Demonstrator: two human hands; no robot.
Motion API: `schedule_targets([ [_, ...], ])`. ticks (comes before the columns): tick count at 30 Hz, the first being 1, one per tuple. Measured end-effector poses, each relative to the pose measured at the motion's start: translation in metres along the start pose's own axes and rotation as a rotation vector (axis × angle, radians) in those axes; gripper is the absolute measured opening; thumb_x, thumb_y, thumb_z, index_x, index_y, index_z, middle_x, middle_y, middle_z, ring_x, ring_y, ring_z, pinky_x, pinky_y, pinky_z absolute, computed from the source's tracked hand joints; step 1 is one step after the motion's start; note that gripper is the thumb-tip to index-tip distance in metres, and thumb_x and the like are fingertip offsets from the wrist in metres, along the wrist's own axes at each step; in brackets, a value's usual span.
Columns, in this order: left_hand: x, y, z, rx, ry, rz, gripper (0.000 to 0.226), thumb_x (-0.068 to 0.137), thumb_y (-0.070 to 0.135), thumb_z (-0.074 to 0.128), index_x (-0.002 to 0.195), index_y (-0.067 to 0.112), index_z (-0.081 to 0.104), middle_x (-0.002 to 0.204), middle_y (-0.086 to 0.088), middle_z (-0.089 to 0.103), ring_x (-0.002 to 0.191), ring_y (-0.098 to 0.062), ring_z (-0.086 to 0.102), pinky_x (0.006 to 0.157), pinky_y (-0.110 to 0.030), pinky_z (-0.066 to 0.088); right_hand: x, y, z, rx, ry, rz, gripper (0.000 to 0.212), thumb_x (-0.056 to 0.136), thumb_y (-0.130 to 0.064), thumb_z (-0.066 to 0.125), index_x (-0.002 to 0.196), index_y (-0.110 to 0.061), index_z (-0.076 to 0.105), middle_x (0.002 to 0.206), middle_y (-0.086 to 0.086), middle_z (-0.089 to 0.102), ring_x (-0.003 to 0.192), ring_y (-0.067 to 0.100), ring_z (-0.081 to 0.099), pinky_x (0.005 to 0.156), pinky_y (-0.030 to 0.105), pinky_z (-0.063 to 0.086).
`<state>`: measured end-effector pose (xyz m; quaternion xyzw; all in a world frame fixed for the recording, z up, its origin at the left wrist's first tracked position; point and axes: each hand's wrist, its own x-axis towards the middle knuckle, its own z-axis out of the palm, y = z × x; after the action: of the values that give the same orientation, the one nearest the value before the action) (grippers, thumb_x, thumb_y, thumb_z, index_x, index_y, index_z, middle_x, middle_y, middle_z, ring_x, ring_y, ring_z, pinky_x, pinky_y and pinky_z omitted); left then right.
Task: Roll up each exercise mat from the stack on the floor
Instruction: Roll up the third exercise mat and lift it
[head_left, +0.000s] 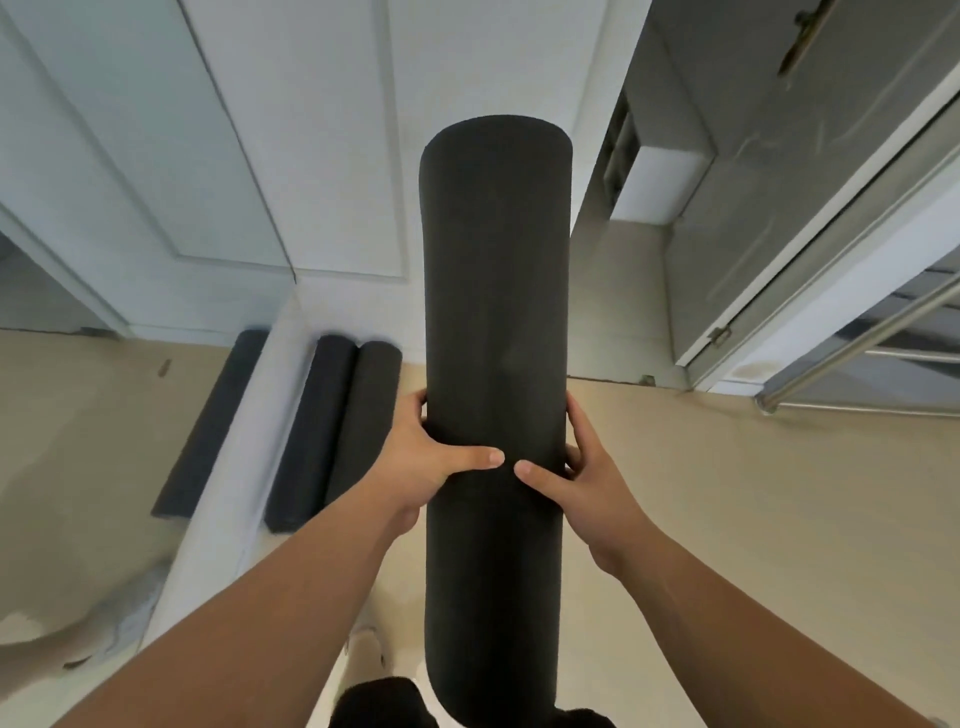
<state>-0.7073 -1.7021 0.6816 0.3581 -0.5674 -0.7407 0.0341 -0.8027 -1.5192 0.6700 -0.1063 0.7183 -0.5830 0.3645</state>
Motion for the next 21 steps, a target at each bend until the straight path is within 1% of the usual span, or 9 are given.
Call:
schedule_targets([
  [3, 0.076, 0.003, -0.028, 0.017, -0.065, -0.054, 0.102, 0.056, 0.011, 0.099, 0.134, 0.039, 0.039, 0.121, 0.007, 0.062, 0.110, -0.017, 0.063, 0.095, -0.044, 0.058, 0.065, 0.005, 0.020, -0.022, 0.052, 0.051, 0.096, 0.080, -0.037, 0.087, 0.151, -0.063, 0.027, 0.149, -0.017, 0.052, 0.133, 0.014, 0.054, 0.104, 0.037, 0.054],
  [4, 0.101, 0.002, -0.036, 0.016, -0.077, -0.068, 0.101, 0.057, 0.011, 0.098, 0.134, 0.038, 0.040, 0.120, 0.007, 0.062, 0.109, -0.016, 0.064, 0.095, -0.043, 0.058, 0.086, 0.008, 0.026, -0.026, 0.059, 0.076, 0.099, 0.077, -0.042, 0.088, 0.152, -0.063, 0.027, 0.150, -0.015, 0.052, 0.134, 0.015, 0.054, 0.106, 0.038, 0.054],
  [5, 0.124, -0.001, -0.042, 0.015, -0.076, -0.085, 0.100, 0.056, 0.010, 0.098, 0.133, 0.038, 0.040, 0.119, 0.008, 0.063, 0.109, -0.015, 0.064, 0.095, -0.043, 0.058, 0.108, 0.012, 0.030, -0.028, 0.061, 0.104, 0.102, 0.073, -0.045, 0.088, 0.152, -0.063, 0.026, 0.149, -0.014, 0.053, 0.134, 0.015, 0.054, 0.105, 0.037, 0.054],
  [7, 0.169, -0.010, -0.052, 0.011, -0.059, -0.121, 0.098, 0.056, 0.009, 0.098, 0.131, 0.038, 0.041, 0.119, 0.008, 0.064, 0.109, -0.014, 0.064, 0.094, -0.041, 0.058, 0.153, 0.023, 0.035, -0.025, 0.055, 0.149, 0.104, 0.070, -0.047, 0.087, 0.153, -0.061, 0.027, 0.146, -0.015, 0.055, 0.130, 0.013, 0.057, 0.096, 0.028, 0.058],
  [9, 0.214, -0.025, -0.059, 0.007, -0.046, -0.160, 0.097, 0.057, 0.007, 0.096, 0.132, 0.035, 0.041, 0.118, 0.008, 0.063, 0.107, -0.012, 0.064, 0.087, -0.034, 0.057, 0.197, 0.044, 0.038, -0.026, 0.047, 0.186, 0.102, 0.073, -0.044, 0.087, 0.154, -0.060, 0.027, 0.139, -0.019, 0.057, 0.124, 0.009, 0.060, 0.084, 0.020, 0.058],
  [11, 0.258, -0.049, -0.065, 0.007, -0.030, -0.198, 0.099, 0.058, 0.007, 0.096, 0.137, 0.031, 0.041, 0.118, 0.007, 0.062, 0.106, -0.012, 0.063, 0.083, -0.031, 0.056, 0.241, 0.073, 0.039, -0.031, 0.036, 0.218, 0.098, 0.079, -0.039, 0.087, 0.153, -0.060, 0.027, 0.134, -0.023, 0.058, 0.118, 0.005, 0.062, 0.078, 0.017, 0.057],
  [16, 0.365, -0.136, -0.076, 0.007, 0.016, -0.273, 0.105, 0.061, 0.011, 0.095, 0.145, 0.031, 0.036, 0.107, 0.016, 0.055, 0.096, -0.006, 0.057, 0.079, -0.029, 0.052, 0.346, 0.169, 0.042, -0.057, -0.002, 0.265, 0.095, 0.082, -0.039, 0.088, 0.152, -0.061, 0.028, 0.138, -0.017, 0.060, 0.124, 0.007, 0.060, 0.089, 0.023, 0.058],
  [18, 0.407, -0.179, -0.085, 0.019, 0.023, -0.307, 0.106, 0.064, 0.013, 0.094, 0.149, 0.031, 0.034, 0.104, 0.017, 0.053, 0.092, -0.006, 0.056, 0.077, -0.031, 0.051, 0.382, 0.212, 0.045, -0.060, -0.020, 0.279, 0.100, 0.077, -0.040, 0.091, 0.153, -0.060, 0.028, 0.137, -0.019, 0.058, 0.123, 0.007, 0.059, 0.093, 0.025, 0.057],
  [21, 0.471, -0.244, -0.100, 0.034, 0.018, -0.358, 0.098, 0.067, 0.015, 0.092, 0.147, 0.031, 0.038, 0.109, 0.012, 0.057, 0.094, -0.011, 0.059, 0.068, -0.030, 0.050, 0.434, 0.277, 0.051, -0.074, -0.048, 0.308, 0.114, 0.068, -0.039, 0.097, 0.154, -0.058, 0.025, 0.131, -0.026, 0.053, 0.118, 0.005, 0.056, 0.088, 0.022, 0.055],
])
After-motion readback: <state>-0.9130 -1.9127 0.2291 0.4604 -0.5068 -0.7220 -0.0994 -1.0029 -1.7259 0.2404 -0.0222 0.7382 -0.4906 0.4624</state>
